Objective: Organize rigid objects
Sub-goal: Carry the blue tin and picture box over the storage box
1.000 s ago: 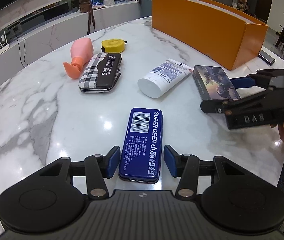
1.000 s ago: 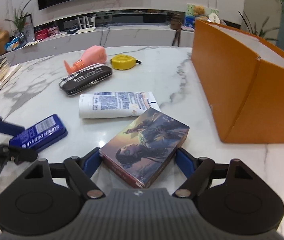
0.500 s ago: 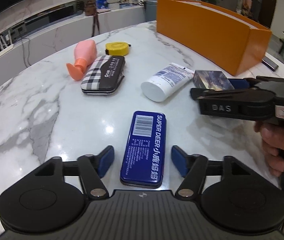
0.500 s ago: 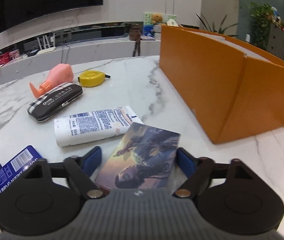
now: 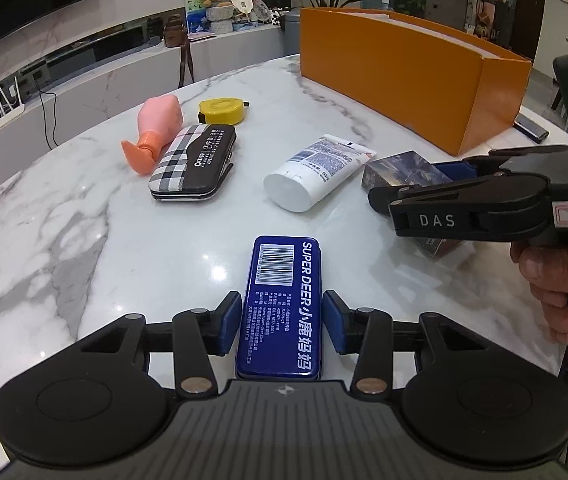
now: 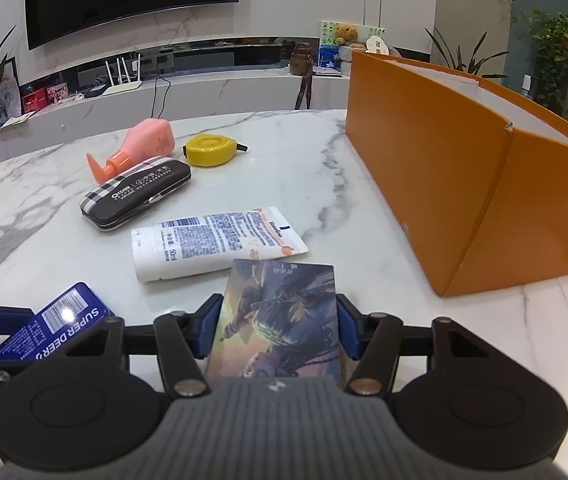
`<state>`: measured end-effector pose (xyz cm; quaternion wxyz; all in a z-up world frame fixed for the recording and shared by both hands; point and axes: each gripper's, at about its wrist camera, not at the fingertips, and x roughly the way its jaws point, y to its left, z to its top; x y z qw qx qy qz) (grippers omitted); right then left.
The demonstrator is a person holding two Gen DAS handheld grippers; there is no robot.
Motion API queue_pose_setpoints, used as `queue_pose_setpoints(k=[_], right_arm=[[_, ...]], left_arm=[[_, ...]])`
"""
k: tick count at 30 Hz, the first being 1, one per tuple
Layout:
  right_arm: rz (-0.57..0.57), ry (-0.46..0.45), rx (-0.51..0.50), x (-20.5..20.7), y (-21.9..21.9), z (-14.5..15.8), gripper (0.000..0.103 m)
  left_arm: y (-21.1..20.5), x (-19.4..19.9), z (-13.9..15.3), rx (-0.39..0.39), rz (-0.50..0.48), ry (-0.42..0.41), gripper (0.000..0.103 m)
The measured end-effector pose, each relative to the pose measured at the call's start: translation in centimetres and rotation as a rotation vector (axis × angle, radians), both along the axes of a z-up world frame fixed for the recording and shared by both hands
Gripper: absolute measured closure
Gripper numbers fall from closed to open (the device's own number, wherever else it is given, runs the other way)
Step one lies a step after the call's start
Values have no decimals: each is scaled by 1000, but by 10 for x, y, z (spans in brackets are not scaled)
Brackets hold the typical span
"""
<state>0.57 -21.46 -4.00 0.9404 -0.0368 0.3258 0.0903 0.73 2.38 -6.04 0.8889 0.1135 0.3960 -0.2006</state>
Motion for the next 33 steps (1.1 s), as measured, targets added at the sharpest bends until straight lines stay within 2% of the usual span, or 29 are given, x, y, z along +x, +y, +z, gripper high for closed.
queue_pose_setpoints(k=[5,11,19,25,30,33], right_arm=[[8,-6,3,-2,1,3,43],[66,-50,-6,-10,6,20,43],[122,-50,1,-14,11,36,43],[230,-91,-38,-6,26,67,43],[351,-92,-70,17,39,88,43],[394,-100,-48,34,43,98,43]], left_arm=[[2,-1,5,4,18,-21,53],[10,0,16,-27,51,-51,53],[16,0,23,-42,81,-74,53],[23,2,38,-84,118,-113,53],[32,8,48,-108,173,-140,53],[39,14,50,-117,211,-147,53]])
